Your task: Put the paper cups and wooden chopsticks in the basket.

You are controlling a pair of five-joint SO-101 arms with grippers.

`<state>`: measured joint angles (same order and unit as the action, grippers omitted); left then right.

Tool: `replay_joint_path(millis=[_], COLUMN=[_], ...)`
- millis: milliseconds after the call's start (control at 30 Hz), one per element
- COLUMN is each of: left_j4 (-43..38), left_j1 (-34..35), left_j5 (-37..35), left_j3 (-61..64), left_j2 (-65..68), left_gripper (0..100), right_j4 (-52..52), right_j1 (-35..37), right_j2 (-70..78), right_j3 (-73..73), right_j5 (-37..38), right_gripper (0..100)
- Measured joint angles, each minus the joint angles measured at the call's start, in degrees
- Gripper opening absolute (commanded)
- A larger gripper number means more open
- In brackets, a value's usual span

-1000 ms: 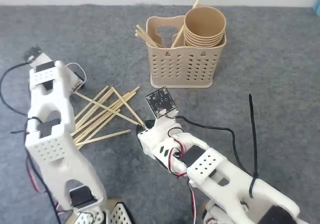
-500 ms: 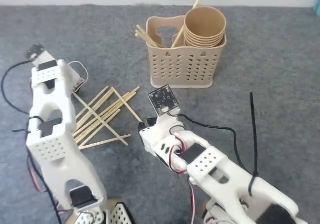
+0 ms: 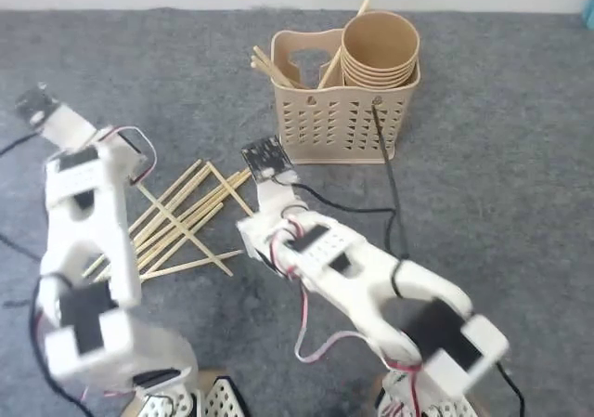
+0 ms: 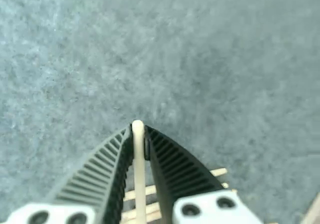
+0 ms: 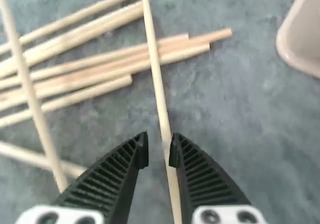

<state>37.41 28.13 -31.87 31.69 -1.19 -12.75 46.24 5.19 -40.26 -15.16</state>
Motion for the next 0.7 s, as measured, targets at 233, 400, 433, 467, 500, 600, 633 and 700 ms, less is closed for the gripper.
replay_joint_path(millis=[233,400,433,467,500,600,633,700], left_j4=[-12.48,-13.80,-13.89,-13.89,-13.89,-13.98,-13.98,-13.98], left_j1=[1.49,1.58,1.58,1.58,1.58,1.58,1.58,1.58], left_j5=[-0.18,0.00,0.00,0.00,0.00,0.00,0.00,0.00], left_j3=[17.85,19.60,19.60,19.60,19.60,19.60,19.60,19.34], left_j2=[-18.20,-21.71,-21.71,-21.71,-21.71,-20.92,-20.13,-18.55], left_gripper=[1,1,1,1,1,1,1,1], right_j4=[0.00,-0.35,-1.49,-2.73,-4.22,-8.00,-9.05,-10.64], right_j1=[0.00,0.00,0.00,0.00,0.00,0.00,0.00,-0.18], right_j2=[11.60,18.73,19.52,20.22,20.66,21.98,22.42,22.59], right_j3=[15.21,21.63,22.59,23.74,24.88,28.22,29.01,30.15], right_j5=[0.62,4.31,4.66,4.84,4.84,5.10,5.10,5.10], right_gripper=[8.5,8.0,8.0,8.0,8.0,5.7,2.0,1.5])
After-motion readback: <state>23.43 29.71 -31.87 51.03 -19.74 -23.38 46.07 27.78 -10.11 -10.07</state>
